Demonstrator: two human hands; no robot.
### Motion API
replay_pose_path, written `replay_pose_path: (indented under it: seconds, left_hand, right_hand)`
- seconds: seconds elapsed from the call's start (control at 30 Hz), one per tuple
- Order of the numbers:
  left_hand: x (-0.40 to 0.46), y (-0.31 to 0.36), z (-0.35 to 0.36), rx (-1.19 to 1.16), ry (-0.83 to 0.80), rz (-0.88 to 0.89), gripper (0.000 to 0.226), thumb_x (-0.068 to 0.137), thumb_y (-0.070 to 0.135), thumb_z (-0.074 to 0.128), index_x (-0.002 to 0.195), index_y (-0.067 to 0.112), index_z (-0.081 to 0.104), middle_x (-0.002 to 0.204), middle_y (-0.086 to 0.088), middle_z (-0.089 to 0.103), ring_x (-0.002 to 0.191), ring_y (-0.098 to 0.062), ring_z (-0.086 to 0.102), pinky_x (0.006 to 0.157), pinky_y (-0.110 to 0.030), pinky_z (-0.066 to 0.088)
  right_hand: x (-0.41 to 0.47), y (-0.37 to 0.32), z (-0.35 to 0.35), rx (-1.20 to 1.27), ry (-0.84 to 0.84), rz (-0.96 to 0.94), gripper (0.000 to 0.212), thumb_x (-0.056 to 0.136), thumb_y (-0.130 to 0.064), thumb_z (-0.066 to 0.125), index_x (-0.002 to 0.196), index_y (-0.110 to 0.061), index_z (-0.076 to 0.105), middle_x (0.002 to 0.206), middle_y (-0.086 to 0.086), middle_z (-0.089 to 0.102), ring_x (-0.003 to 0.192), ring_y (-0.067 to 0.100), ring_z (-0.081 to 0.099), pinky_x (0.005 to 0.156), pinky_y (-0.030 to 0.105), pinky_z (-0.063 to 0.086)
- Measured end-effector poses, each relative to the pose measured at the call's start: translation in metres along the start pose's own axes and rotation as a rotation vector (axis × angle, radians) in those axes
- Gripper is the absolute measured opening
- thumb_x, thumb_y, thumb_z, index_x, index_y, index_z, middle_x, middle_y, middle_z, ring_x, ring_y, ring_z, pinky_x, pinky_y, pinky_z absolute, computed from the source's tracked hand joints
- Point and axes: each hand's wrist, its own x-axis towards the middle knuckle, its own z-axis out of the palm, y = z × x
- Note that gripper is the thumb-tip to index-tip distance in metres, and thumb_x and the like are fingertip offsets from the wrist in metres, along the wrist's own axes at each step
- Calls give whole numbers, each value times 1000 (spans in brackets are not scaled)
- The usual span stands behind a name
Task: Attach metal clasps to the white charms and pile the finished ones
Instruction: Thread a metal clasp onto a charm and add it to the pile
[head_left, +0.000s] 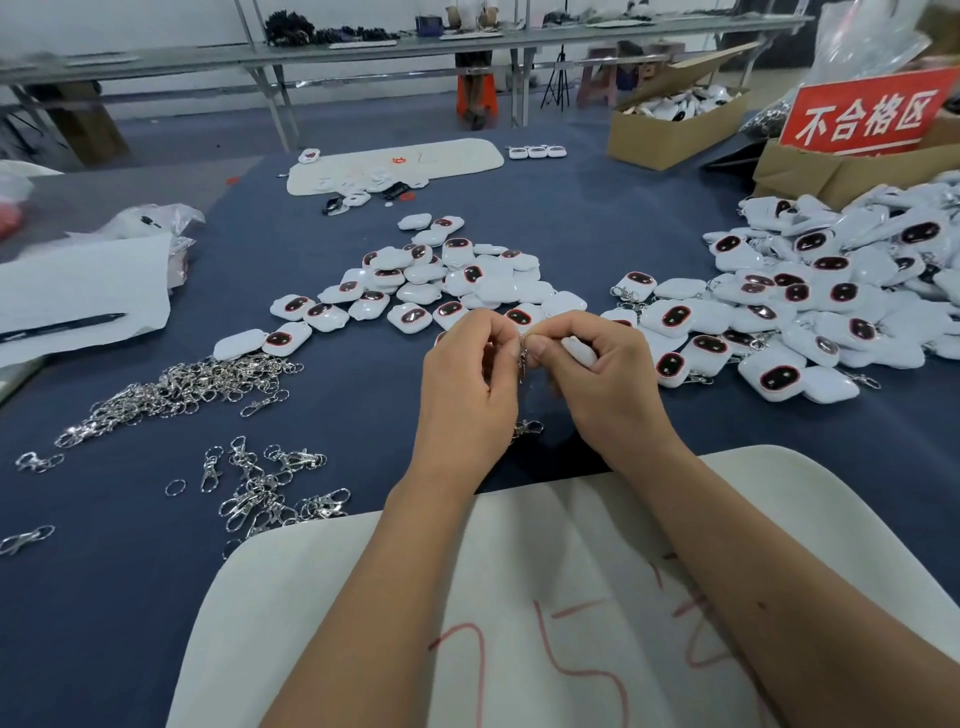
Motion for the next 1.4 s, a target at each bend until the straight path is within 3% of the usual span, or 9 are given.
replay_pose_path:
  seconds: [0.37,0.57,0.67,0.8,0.87,0.97,1.13,1.27,1.4]
  left_hand:
    - [-2,-2,-2,-29,-30,-18,16,97,4,54,84,14,58,76,4,66,72,-20,64,68,-39,53]
    - [0,-5,-2,-2,-33,-20,16,99,7,54,86,16,58,77,6,66,76,-18,64,72,-39,52]
    - [-1,-6,0,12,-61,-18,17,99,8,53,86,18,58,79,6,65,77,-19,63,72,-38,52]
    - [-1,-7,2,46,-120,-10,15,100,11,53,88,19,58,82,7,64,78,-17,63,72,-35,53]
    - [-1,-7,1,65,-136,8,15,99,11,55,87,20,58,82,7,64,77,-16,62,69,-27,50]
    - [-2,-6,1,84,-159,18,15,99,10,55,86,18,58,83,5,63,77,-16,58,68,-24,46]
    - [-3,-4,2,134,-224,41,14,98,9,53,87,19,55,80,7,59,73,-17,54,64,-29,44]
    - [-4,-2,3,168,-245,77,13,97,9,54,88,18,55,80,8,57,72,-16,52,63,-32,45]
    - [-5,-1,2,181,-259,95,12,96,8,54,89,18,56,80,8,58,74,-15,53,64,-35,46]
  right_hand:
    - [4,3,-6,56,-109,27,20,96,1,66,82,-10,73,70,-10,70,59,-1,58,63,6,42]
    - [3,2,2,11,5,24,14,98,-13,68,85,-18,73,74,-10,72,71,0,64,70,10,48]
    - [9,4,0,142,118,194,26,95,-30,52,105,-19,74,75,-11,60,66,4,49,64,14,41]
    - [13,12,-4,143,86,335,50,89,-16,51,138,-18,62,91,-13,60,76,1,48,75,19,43]
    - [10,14,-2,77,97,286,36,95,-11,68,130,-19,63,103,-7,63,85,2,57,81,22,49]
    - [11,15,-2,80,169,240,14,99,-14,68,104,-27,68,85,-17,68,72,-3,59,71,16,48]
    - [12,13,-1,109,173,260,27,104,-12,42,102,-21,67,54,-11,39,54,19,36,49,29,32]
    - [13,12,0,32,215,312,14,96,-23,49,88,-26,60,63,-19,51,62,14,43,61,33,38]
    - [13,12,0,10,156,275,26,94,-28,58,80,-6,58,63,2,49,61,19,41,57,37,37]
